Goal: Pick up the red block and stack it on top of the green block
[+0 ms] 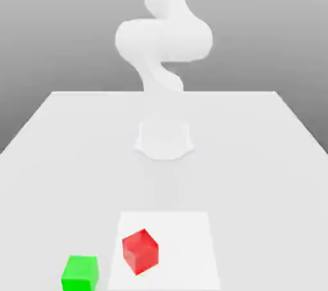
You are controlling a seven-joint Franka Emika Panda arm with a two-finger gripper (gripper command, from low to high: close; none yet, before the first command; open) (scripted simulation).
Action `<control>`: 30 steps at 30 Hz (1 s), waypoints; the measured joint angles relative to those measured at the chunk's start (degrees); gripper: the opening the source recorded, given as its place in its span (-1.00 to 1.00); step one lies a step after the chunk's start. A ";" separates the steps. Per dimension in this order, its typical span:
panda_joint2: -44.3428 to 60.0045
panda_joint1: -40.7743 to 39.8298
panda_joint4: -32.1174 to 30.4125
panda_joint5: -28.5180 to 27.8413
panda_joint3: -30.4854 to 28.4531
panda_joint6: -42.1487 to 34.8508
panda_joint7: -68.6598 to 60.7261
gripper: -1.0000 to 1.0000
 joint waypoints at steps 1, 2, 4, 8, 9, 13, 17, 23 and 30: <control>2.25 0.76 -0.72 0.31 -0.95 1.05 -1.94 0.00; 4.42 1.52 -1.40 0.61 -1.89 2.01 -3.81 0.00; 8.65 2.88 -2.73 1.29 -3.61 3.90 -7.52 0.00; 17.01 5.16 -5.35 2.83 -6.62 7.63 -14.98 0.00; 19.10 5.63 -6.00 3.25 -7.27 8.57 -16.87 0.00; 27.47 7.07 -8.61 4.86 -9.37 12.30 -24.36 0.00; 35.77 7.45 -11.23 5.92 -10.42 16.05 -31.46 0.00; 47.74 6.22 -14.87 4.54 -10.63 22.10 -39.43 0.00; 59.38 2.80 -13.59 10.01 -6.11 31.28 -44.53 -1.00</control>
